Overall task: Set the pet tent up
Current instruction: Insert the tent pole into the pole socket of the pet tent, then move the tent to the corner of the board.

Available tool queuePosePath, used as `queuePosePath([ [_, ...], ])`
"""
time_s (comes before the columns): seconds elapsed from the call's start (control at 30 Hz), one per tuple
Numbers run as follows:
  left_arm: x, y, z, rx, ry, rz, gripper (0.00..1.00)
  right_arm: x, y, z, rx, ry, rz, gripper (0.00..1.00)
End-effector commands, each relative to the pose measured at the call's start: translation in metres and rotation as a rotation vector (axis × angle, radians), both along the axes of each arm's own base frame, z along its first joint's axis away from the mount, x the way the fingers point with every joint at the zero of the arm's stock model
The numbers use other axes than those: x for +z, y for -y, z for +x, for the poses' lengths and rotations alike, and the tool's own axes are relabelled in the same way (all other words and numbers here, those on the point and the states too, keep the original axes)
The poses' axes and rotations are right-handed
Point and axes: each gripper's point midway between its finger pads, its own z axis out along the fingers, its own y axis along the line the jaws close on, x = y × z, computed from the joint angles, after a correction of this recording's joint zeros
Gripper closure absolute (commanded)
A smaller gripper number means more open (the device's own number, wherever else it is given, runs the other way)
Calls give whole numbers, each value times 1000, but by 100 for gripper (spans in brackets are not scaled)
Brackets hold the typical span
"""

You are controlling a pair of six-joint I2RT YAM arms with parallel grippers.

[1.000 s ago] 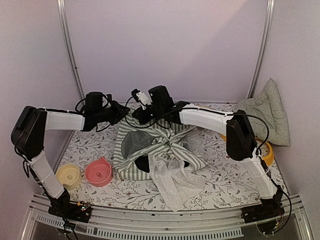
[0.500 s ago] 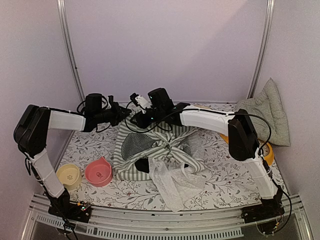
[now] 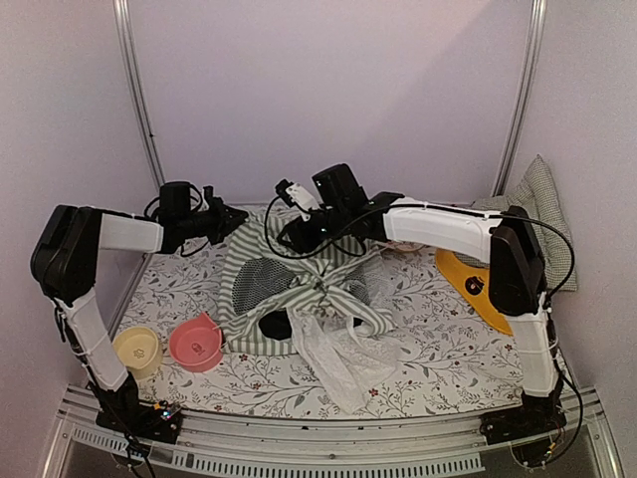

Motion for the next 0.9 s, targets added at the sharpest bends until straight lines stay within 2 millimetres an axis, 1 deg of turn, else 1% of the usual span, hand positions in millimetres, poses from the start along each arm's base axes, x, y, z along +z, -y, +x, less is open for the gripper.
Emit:
queuePosePath([
  [0.0, 15, -1, 8, -16, 53, 3, 100, -20, -12, 18, -1, -4, -47, 53],
  [0.03, 16, -1, 9, -17, 52, 3, 100, -18, -15, 20, -1, 6, -42, 53],
  [0.07, 18, -2, 9, -16, 56, 3, 100, -36, -18, 24, -1, -7, -61, 54],
  [0.1, 18, -3, 9, -15, 53, 4, 100, -42, -20, 27, -3, -5, -67, 56],
  [0.17, 20, -5, 11, -11, 55, -3, 100, -48, -22, 31, -11, 3, -72, 59],
  [0.27, 24, -12, 17, -3, 60, -11, 100, -60, -21, 30, -10, -13, -92, 66],
  [0.33, 26, -18, 22, 8, 63, -10, 100, -65, -15, 28, -22, -26, -106, 73],
  [0.4, 26, -26, 28, 25, 64, -9, 100, -65, -7, 25, -41, -30, -121, 80],
  [0.43, 26, -30, 31, 33, 62, -13, 100, -65, -3, 23, -50, -31, -128, 85],
  [0.5, 26, -41, 39, 52, 59, -26, 100, -50, 8, 18, -66, -16, -121, 88],
  [0.57, 28, -48, 47, 62, 68, -30, 100, -48, 17, 12, -77, -16, -122, 91],
  [0.63, 26, -52, 53, 69, 65, -29, 100, -47, 24, 8, -85, -17, -125, 91],
  [0.7, 22, -56, 58, 69, 62, -29, 100, -48, 28, 5, -89, -21, -132, 91],
  [0.73, 24, -57, 60, 65, 67, -29, 100, -48, 30, 5, -91, -25, -135, 87],
  [0.77, 13, -57, 64, 60, 49, -26, 100, -46, 31, 4, -91, -27, -136, 79],
  [0.8, 8, -59, 66, 55, 41, -23, 100, -41, 33, 3, -95, -27, -134, 68],
  [0.87, 3, -61, 70, 46, 34, -16, 100, -31, 43, 0, -107, -31, -138, 54],
])
